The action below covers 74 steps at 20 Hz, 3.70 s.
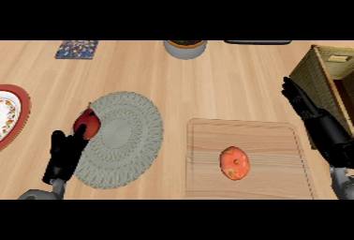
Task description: Pick the squash from the cutting board and place it in the basket
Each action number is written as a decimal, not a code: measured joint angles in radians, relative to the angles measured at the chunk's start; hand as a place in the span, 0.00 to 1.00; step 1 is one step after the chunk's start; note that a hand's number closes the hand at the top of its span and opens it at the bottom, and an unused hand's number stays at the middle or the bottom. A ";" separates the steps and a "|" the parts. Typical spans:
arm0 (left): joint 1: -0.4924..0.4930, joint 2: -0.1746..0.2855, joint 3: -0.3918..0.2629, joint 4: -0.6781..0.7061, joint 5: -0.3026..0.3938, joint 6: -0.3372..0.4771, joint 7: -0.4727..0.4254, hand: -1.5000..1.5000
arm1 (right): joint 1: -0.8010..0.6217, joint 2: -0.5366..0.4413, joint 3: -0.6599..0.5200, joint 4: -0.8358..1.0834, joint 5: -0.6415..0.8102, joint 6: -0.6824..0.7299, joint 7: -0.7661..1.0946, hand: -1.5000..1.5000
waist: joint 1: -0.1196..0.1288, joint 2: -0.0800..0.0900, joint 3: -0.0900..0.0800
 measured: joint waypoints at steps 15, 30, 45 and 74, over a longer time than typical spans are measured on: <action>-0.105 0.040 0.157 -0.106 0.011 0.098 -0.036 0.50 | 0.205 0.301 -0.109 -0.023 0.391 -0.784 0.019 0.00 | -0.012 -0.007 0.022; -0.126 0.041 0.161 -0.123 -0.008 0.118 -0.019 0.50 | 0.507 0.233 0.019 -0.132 0.777 -0.575 0.643 0.00 | -0.008 0.000 0.011; -0.160 0.008 0.170 -0.092 -0.023 0.105 -0.017 0.50 | 0.420 0.301 0.190 -0.651 1.074 -0.156 1.210 0.00 | 0.004 -0.004 0.023; -0.150 -0.072 0.270 -0.086 -0.109 0.006 -0.018 0.50 | 0.400 0.570 0.268 -0.265 1.330 -0.366 1.033 0.00 | 0.002 -0.005 0.027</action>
